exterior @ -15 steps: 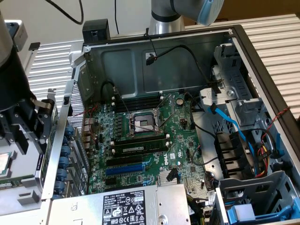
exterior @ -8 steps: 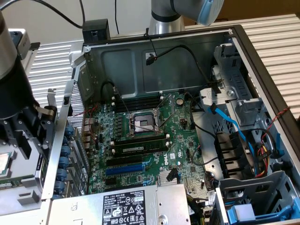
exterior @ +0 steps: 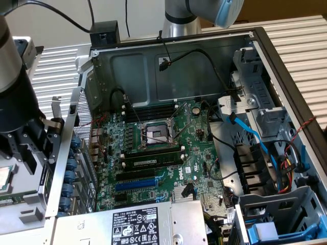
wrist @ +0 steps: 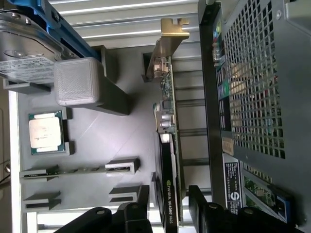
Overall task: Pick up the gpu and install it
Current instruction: 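Pick up the gpu and move the gpu toward the slot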
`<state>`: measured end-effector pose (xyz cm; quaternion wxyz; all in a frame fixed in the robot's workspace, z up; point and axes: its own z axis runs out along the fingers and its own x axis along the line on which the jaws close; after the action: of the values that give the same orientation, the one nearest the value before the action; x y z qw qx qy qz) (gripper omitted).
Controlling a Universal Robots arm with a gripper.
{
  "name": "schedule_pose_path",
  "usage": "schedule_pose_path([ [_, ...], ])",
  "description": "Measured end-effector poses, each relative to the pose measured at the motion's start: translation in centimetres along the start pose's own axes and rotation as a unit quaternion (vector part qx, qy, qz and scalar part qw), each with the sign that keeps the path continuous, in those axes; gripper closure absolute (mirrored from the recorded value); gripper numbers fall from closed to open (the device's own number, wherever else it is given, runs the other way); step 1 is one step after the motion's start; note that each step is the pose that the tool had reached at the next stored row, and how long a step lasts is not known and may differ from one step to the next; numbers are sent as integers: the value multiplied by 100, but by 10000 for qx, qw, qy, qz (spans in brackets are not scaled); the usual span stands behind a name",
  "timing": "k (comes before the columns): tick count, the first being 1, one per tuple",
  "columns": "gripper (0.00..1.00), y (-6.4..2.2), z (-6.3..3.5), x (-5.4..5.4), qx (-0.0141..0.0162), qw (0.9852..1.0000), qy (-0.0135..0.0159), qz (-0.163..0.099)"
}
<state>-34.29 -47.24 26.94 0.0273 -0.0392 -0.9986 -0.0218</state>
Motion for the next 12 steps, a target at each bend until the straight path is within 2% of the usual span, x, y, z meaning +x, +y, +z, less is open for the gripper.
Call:
schedule_pose_path([
  [6, 55, 35, 16, 1, -2, 10000, -5, 9],
  [9, 55, 52, 29, 14, -6, 10000, -24, 8],
  [11, 55, 50, 43, 59, -14, 10000, -48, 3],
  [12, 55, 48, 38, 93, -9, 10000, -50, 7],
])
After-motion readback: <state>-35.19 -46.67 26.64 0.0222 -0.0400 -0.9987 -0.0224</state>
